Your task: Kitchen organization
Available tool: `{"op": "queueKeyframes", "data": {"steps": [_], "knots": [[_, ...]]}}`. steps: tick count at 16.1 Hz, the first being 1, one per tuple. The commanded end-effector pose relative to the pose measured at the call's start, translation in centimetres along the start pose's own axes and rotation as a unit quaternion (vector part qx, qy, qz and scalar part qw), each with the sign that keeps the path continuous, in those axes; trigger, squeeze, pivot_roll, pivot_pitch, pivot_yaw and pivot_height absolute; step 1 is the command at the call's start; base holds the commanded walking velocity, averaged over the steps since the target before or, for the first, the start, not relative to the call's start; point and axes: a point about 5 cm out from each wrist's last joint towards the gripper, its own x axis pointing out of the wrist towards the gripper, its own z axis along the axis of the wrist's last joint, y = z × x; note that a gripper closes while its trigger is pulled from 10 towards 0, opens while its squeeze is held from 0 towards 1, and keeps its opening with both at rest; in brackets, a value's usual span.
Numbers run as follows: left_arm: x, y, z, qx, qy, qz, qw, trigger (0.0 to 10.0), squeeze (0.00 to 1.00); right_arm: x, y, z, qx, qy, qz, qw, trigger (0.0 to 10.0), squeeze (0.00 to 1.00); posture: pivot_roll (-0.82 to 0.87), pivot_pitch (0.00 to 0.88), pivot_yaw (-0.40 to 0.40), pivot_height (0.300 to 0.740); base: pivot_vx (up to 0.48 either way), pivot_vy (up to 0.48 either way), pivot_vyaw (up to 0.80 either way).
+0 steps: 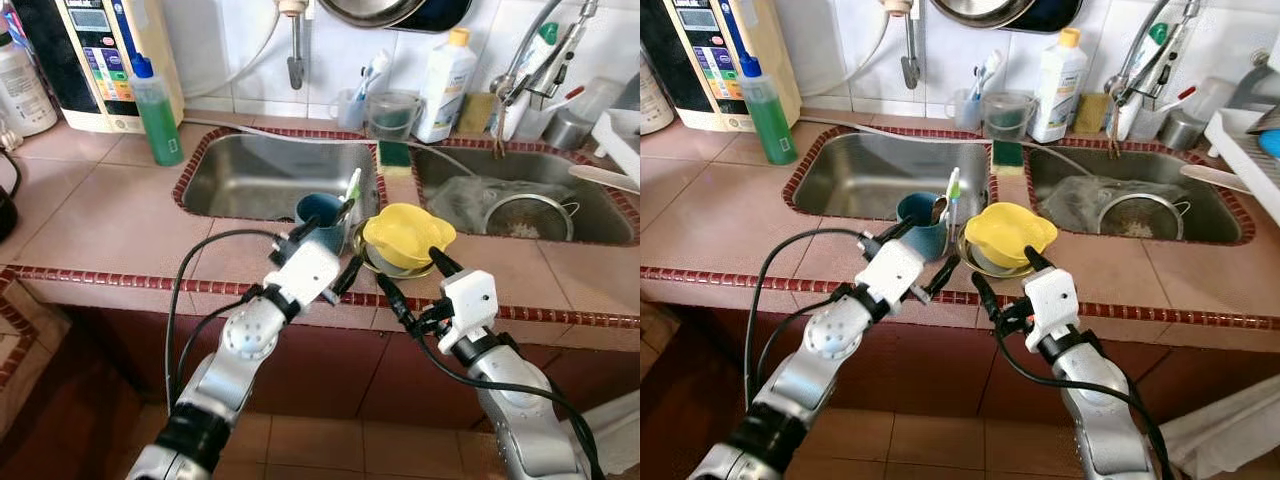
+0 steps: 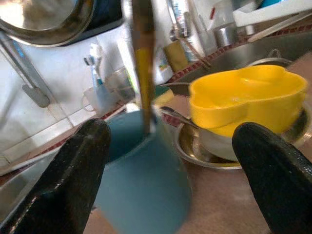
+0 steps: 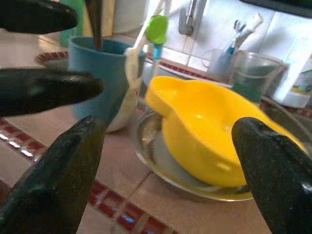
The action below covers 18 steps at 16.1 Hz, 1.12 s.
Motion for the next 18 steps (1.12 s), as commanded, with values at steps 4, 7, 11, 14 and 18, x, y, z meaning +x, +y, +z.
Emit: {"op": "queueKeyframes", "data": {"steps": [4,7,11,14,18], "knots": [[1.0,0.4,0.5,0.005,0.001,0.009,1.000,10.0,0.00,-0.1,0.2,0.5,0.005,-0.002,-0.008,1.000,10.0,0.00,-0.04,0.039,0.028,0.740,0.000,0.000,0.00],[1.7,0.5,1.1,-0.008,-0.006,0.013,1.000,10.0,0.00,0.1,0.2,0.6,0.005,-0.002,-0.011,1.000,10.0,0.00,-0.04,0.031,0.030,0.740,0.000,0.000,0.00],[2.6,0.0,1.1,-0.033,0.018,0.007,0.999,10.0,0.00,0.4,0.5,0.8,0.005,-0.005,-0.009,1.000,10.0,0.00,-0.04,0.025,0.030,0.740,0.000,0.000,0.00],[2.8,0.0,1.2,-0.056,0.024,0.009,0.998,0.0,0.00,0.4,0.8,0.7,0.006,-0.004,-0.008,1.000,10.0,0.00,-0.05,0.019,0.034,0.740,0.000,0.000,0.00],[2.6,0.9,1.1,-0.069,0.028,0.021,0.997,0.0,0.00,0.5,0.9,0.6,0.007,-0.004,-0.009,1.000,10.0,0.00,-0.05,0.014,0.031,0.740,0.000,0.000,0.00]]}}
